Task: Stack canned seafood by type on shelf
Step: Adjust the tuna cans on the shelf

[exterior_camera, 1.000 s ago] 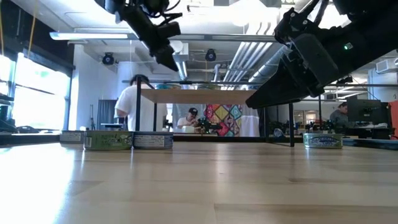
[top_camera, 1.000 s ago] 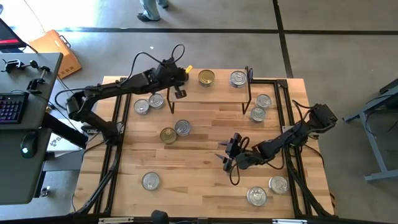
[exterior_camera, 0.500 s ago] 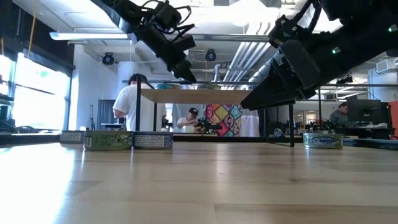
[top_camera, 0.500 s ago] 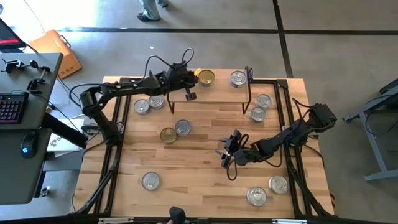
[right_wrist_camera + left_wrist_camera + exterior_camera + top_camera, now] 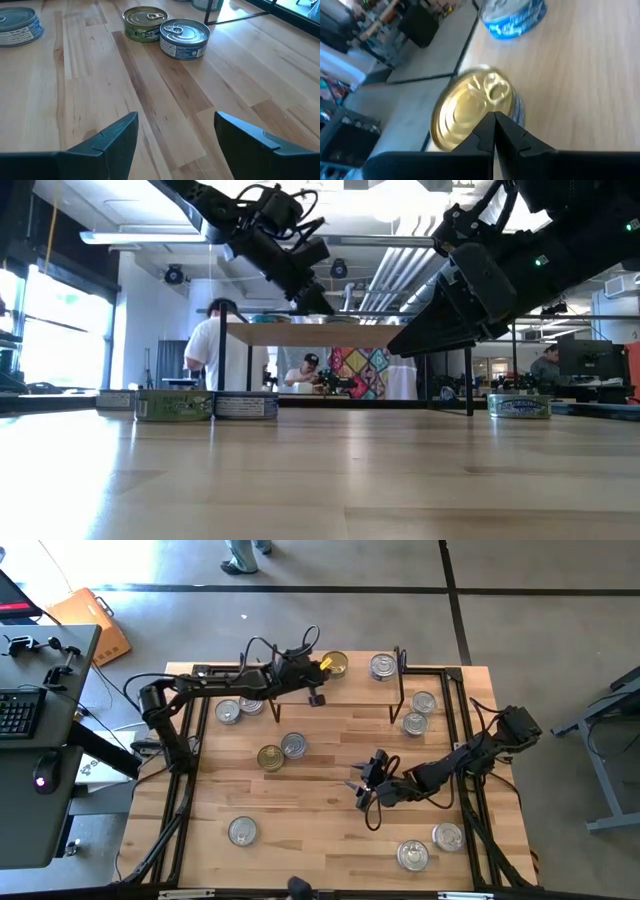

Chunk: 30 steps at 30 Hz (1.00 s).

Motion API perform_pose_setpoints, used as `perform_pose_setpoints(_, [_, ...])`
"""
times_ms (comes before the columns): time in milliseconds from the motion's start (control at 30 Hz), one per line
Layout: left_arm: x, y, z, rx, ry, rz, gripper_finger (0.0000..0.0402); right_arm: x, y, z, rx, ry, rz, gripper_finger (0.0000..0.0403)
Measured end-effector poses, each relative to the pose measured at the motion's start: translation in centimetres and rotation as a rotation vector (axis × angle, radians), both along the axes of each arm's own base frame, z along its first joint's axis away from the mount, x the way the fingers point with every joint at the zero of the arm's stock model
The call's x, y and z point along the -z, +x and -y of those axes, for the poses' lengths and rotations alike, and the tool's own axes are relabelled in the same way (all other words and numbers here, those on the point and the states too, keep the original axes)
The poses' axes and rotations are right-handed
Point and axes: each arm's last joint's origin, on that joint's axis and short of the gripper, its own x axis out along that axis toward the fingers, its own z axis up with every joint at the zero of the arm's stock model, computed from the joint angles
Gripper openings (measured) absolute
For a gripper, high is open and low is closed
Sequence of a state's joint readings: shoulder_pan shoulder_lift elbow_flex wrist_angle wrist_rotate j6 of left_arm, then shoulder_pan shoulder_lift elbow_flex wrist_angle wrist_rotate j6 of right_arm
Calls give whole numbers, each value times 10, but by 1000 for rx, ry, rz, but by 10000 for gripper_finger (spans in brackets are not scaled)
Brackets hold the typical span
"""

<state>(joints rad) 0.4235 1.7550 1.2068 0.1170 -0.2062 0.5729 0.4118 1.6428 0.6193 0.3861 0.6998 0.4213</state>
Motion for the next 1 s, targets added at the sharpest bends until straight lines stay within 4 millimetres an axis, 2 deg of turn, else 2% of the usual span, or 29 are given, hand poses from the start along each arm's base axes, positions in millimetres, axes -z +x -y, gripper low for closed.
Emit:
perform_pose_setpoints(167, [-6,2,4,31,33,34,0,0,0,0,0,-1,-4,254])
perform_pose_setpoints(267, [-15,2,14,13,84,17,0,0,0,0,0,-1,-4,254])
perform_pose_setpoints(400, [-25,-8,29,-96,188,-123,0,1,0,0,-1,-3,-7,254])
perform_pose_setpoints(500, [-33,-22,32,-227,237,-232,0,1,0,0,-1,-3,-8,254])
perform_pose_setpoints(600, [-41,-43,25,-330,174,-252,0,1,0,0,0,-4,-8,254])
perform_pose_setpoints(767, [-46,-73,-3,-421,-47,-153,0,1,0,0,-1,-5,-8,254])
perform_pose_setpoints(900, [-39,-83,-22,-365,-225,-88,0,1,0,0,-3,-9,-10,254])
perform_pose_setpoints(1000, [-33,-83,-29,-333,-285,-79,0,1,0,0,-5,-12,-11,254])
